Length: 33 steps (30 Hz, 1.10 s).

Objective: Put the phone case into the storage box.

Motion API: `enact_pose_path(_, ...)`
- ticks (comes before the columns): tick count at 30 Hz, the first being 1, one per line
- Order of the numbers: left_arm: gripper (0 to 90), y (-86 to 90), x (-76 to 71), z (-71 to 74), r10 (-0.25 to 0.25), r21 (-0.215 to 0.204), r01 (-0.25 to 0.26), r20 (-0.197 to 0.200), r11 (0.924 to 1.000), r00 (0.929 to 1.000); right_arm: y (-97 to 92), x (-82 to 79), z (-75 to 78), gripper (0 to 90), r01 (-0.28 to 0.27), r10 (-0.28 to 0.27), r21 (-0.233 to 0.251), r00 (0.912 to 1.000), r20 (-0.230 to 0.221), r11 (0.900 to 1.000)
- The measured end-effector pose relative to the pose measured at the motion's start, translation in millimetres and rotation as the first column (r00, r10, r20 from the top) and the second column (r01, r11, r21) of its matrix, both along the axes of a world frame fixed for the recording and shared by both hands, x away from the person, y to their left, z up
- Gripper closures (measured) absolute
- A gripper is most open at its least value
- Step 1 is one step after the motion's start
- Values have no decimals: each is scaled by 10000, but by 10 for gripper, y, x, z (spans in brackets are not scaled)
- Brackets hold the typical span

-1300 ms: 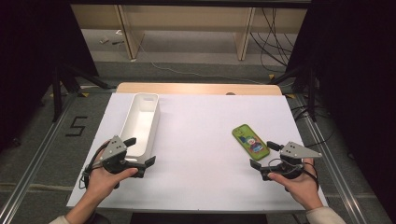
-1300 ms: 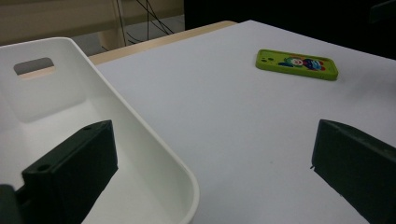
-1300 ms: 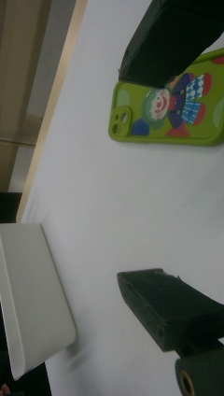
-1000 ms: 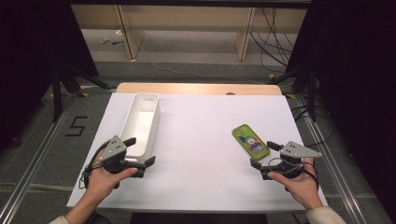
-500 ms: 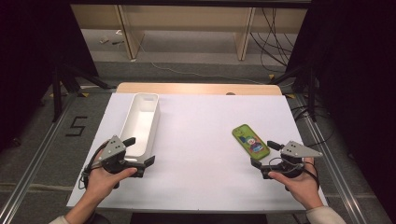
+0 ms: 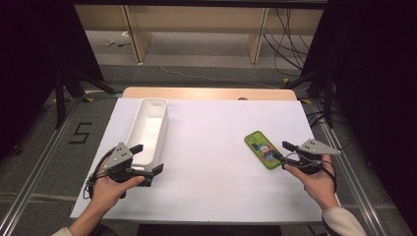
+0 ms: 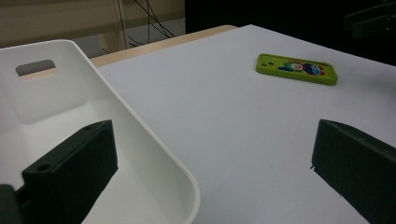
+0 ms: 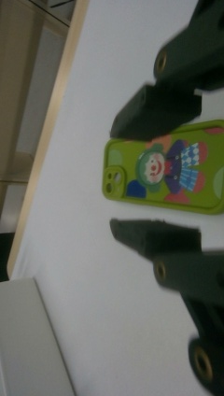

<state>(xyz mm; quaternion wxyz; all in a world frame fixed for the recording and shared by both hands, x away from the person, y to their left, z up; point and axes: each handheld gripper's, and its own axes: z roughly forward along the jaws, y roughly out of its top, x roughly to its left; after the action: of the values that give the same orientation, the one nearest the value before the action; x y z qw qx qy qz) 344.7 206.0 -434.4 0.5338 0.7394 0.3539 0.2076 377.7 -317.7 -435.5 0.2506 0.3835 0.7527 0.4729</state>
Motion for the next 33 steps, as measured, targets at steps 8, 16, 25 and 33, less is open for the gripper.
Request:
enact_pose_path(8,0,-8,1,-1,3,-22,-3,-17,10000,10000,-63,185,-25,893,436,-484,-508,9941,-971,9978)
enact_pose_path(16,0,-9,4,-4,-12,-50,12,-23,10000,10000,-63,390,-76,900,626,-758,-998,9880,-1344,9930)
enact_pose_path(25,0,-8,5,-7,-3,-76,3,-43,10000,10000,-129,678,-243,900,1039,-1491,-1945,9607,-2343,9754)
enact_pose_path(33,0,-6,7,-9,-18,-81,18,-52,10000,10000,-124,769,-342,900,850,-1559,-2377,9419,-2975,9676)
